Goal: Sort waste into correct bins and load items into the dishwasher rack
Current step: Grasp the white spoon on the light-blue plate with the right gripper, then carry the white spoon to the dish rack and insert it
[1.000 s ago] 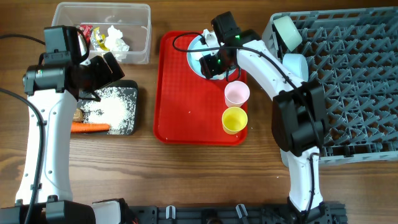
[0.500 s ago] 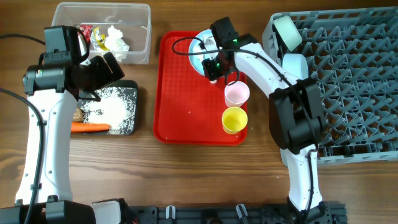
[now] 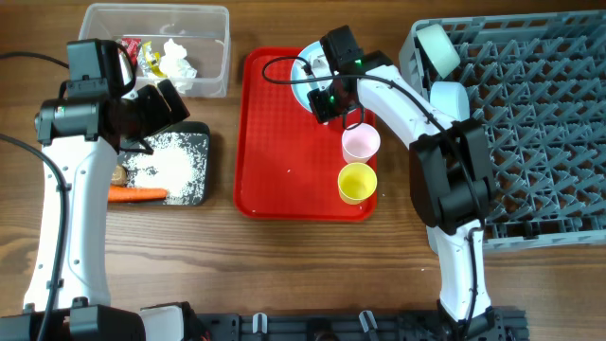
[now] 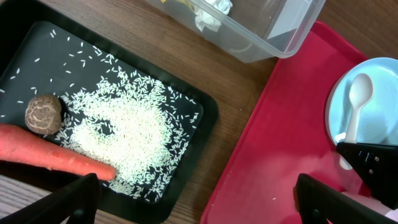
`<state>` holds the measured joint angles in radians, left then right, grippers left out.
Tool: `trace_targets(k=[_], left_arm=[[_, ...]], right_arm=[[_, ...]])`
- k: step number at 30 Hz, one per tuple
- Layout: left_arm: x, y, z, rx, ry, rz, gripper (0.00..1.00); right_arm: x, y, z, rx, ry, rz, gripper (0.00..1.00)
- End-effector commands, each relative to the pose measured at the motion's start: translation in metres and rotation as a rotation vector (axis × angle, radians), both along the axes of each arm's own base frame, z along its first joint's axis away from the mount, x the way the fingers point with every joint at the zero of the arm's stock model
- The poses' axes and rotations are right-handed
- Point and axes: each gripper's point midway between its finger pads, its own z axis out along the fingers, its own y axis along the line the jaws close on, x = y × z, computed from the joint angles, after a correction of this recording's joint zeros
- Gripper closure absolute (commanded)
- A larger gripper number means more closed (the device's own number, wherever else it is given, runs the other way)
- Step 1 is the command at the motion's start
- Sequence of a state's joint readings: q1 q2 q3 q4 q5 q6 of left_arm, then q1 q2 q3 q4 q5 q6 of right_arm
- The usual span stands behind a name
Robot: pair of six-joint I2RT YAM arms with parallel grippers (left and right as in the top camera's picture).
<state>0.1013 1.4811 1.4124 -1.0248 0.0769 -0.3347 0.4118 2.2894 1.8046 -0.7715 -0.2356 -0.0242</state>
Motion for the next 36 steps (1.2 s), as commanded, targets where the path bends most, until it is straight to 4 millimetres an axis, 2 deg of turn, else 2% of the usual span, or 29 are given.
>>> trace_targets(k=[1, 7, 11, 13, 15, 18, 21, 24, 26, 30, 33, 36], left_arm=[[-0.001, 0.000, -0.004, -0.005, 0.011, -0.012, 0.00], [-0.001, 0.000, -0.004, -0.005, 0.011, -0.012, 0.00], [0.000, 0.000, -0.004, -0.005, 0.010, -0.011, 0.00], [-0.001, 0.000, -0.004, -0.005, 0.011, -0.012, 0.00], [-0.001, 0.000, -0.004, -0.005, 0.011, -0.012, 0.00], [-0.001, 0.000, -0.004, -0.004, 0.011, -0.012, 0.00], [-0.001, 0.000, -0.004, -0.004, 0.011, -0.012, 0.00], [0.000, 0.000, -0.004, -0.005, 0.010, -0.012, 0.00], [0.000, 0.000, -0.004, -0.005, 0.010, -0.012, 0.00], [0.000, 0.000, -0.004, -0.005, 0.010, -0.012, 0.00], [0.000, 0.000, -0.004, -0.004, 0.007, -0.012, 0.00], [0.001, 0.000, -0.004, -0.004, 0.006, -0.011, 0.00]], right_arm=[[0.006, 0.001, 0.013, 0.004, -0.020, -0.011, 0.96], [0.015, 0.006, 0.092, 0.076, -0.161, -0.027, 0.96], [0.006, 0.001, 0.142, 0.105, -0.225, -0.029, 0.96], [-0.003, -0.010, 0.171, 0.116, -0.247, -0.061, 0.96], [-0.017, -0.031, 0.205, 0.113, -0.267, -0.126, 0.96], [-0.041, -0.072, 0.244, 0.081, -0.288, -0.244, 0.96], [-0.080, -0.136, 0.283, 0.019, -0.304, -0.460, 0.96], [-0.122, -0.194, 0.308, -0.023, -0.305, -0.702, 0.96], [-0.156, -0.228, 0.320, -0.028, -0.296, -0.882, 0.96], [-0.211, -0.273, 0.335, 0.002, -0.306, -1.218, 0.96], [-0.235, -0.290, 0.339, 0.028, -0.352, -1.393, 0.96], [-0.244, -0.297, 0.334, 0.040, -0.382, -1.460, 0.96]])
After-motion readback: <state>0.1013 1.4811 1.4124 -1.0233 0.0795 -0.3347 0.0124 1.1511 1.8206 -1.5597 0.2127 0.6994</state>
